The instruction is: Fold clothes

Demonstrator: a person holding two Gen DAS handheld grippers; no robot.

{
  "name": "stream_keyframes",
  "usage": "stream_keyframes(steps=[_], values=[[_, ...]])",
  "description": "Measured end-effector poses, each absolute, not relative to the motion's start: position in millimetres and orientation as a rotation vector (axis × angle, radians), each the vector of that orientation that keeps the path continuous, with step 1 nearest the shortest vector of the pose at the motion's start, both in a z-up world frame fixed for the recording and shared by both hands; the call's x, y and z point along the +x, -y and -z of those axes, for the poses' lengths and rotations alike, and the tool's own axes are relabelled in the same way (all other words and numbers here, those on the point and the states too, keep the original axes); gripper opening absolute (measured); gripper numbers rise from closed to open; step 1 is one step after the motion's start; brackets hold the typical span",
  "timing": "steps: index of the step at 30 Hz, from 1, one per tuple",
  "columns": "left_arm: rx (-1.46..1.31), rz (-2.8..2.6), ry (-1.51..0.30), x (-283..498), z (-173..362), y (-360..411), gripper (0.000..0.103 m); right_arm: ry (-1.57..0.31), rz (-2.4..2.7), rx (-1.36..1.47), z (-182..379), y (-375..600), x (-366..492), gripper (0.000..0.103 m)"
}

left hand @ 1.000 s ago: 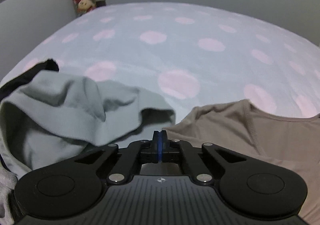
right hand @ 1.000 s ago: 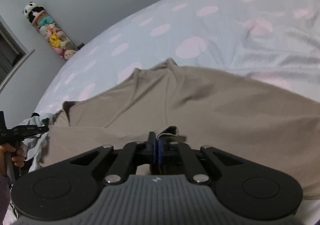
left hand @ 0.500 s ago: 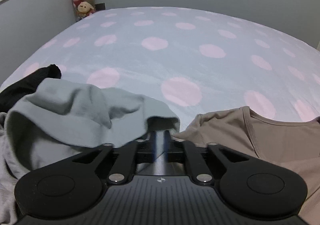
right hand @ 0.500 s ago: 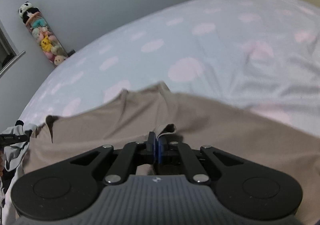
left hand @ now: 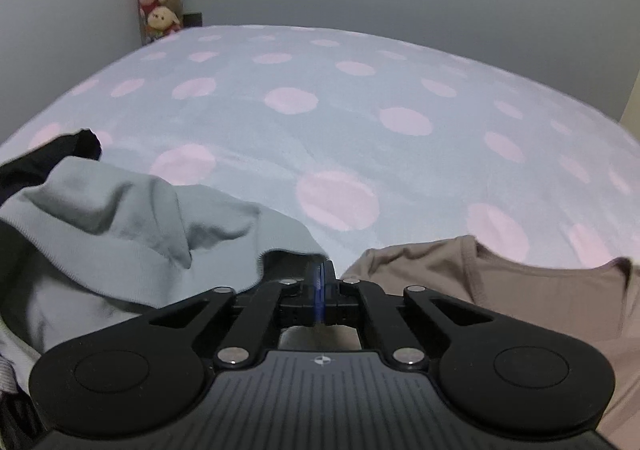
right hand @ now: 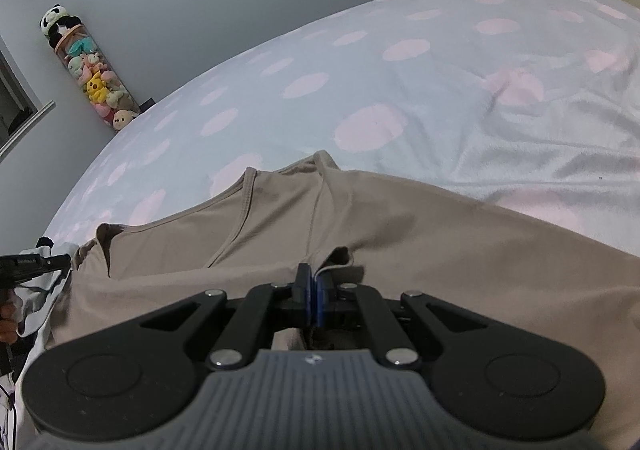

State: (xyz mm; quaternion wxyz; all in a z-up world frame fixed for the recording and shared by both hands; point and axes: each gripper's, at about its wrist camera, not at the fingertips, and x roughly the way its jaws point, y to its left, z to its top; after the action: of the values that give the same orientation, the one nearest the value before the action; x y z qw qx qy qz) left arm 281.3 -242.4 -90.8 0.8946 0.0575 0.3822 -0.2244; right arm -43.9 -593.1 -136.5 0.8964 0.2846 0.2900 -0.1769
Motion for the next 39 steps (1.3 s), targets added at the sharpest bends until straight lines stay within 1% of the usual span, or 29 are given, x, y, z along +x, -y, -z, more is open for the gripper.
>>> stream_keyframes(steps=[1, 2, 3, 6, 8, 9, 10, 13, 16, 18, 21, 22, 24, 26, 27, 30, 31, 32, 34, 36, 37, 39], values=[[0.129, 0.463, -0.798, 282, 91, 243, 0.013, -0.597, 0.365, 0.589, 136, 593, -44, 0.004], [0.136, 0.465, -0.815, 284, 93, 243, 0.016, -0.593, 0.362, 0.589, 136, 592, -43, 0.004], [0.136, 0.470, -0.838, 285, 95, 243, 0.017, -0.592, 0.359, 0.589, 136, 592, -43, 0.004], [0.122, 0.460, -0.880, 286, 105, 243, 0.017, -0.595, 0.359, 0.589, 136, 591, -42, 0.004], [0.127, 0.456, -0.870, 283, 109, 245, 0.016, -0.601, 0.359, 0.590, 136, 592, -42, 0.004], [0.131, 0.456, -0.858, 281, 109, 246, 0.004, -0.605, 0.360, 0.590, 137, 592, -42, 0.004], [0.136, 0.459, -0.845, 279, 108, 248, 0.000, -0.610, 0.361, 0.590, 138, 593, -41, 0.004], [0.148, 0.440, -0.774, 271, 97, 249, 0.000, -0.609, 0.362, 0.595, 137, 593, -42, 0.004], [0.109, 0.413, -0.719, 270, 82, 242, 0.000, -0.566, 0.351, 0.594, 130, 593, -46, 0.004], [0.108, 0.394, -0.713, 273, 79, 240, 0.000, -0.563, 0.360, 0.582, 129, 595, -43, 0.004], [0.159, 0.377, -0.750, 277, 90, 247, 0.000, -0.577, 0.377, 0.606, 138, 600, -37, 0.004], [0.177, 0.379, -0.773, 278, 96, 251, 0.000, -0.587, 0.381, 0.623, 143, 601, -35, 0.009], [0.205, 0.373, -0.795, 277, 103, 255, 0.001, -0.592, 0.393, 0.636, 145, 602, -37, 0.010], [0.204, 0.371, -0.784, 269, 104, 250, 0.003, -0.579, 0.404, 0.635, 141, 603, -43, 0.016], [0.201, 0.370, -0.777, 264, 103, 246, 0.005, -0.569, 0.410, 0.632, 138, 603, -46, 0.017], [0.203, 0.383, -0.759, 245, 98, 236, 0.007, -0.552, 0.407, 0.634, 130, 602, -60, 0.017], [0.206, 0.392, -0.757, 237, 96, 232, 0.010, -0.554, 0.393, 0.646, 130, 601, -64, 0.018], [0.209, 0.399, -0.757, 229, 95, 228, 0.010, -0.560, 0.377, 0.657, 130, 598, -67, 0.023], [0.219, 0.414, -0.766, 214, 94, 222, 0.010, -0.583, 0.348, 0.657, 133, 591, -70, 0.026], [0.239, 0.422, -0.784, 200, 96, 218, 0.010, -0.626, 0.344, 0.618, 138, 581, -68, 0.025], [0.262, 0.414, -0.803, 195, 99, 219, 0.010, -0.655, 0.364, 0.587, 141, 578, -66, 0.020], [0.310, 0.390, -0.839, 189, 107, 219, 0.010, -0.665, 0.381, 0.572, 145, 575, -66, 0.019]])
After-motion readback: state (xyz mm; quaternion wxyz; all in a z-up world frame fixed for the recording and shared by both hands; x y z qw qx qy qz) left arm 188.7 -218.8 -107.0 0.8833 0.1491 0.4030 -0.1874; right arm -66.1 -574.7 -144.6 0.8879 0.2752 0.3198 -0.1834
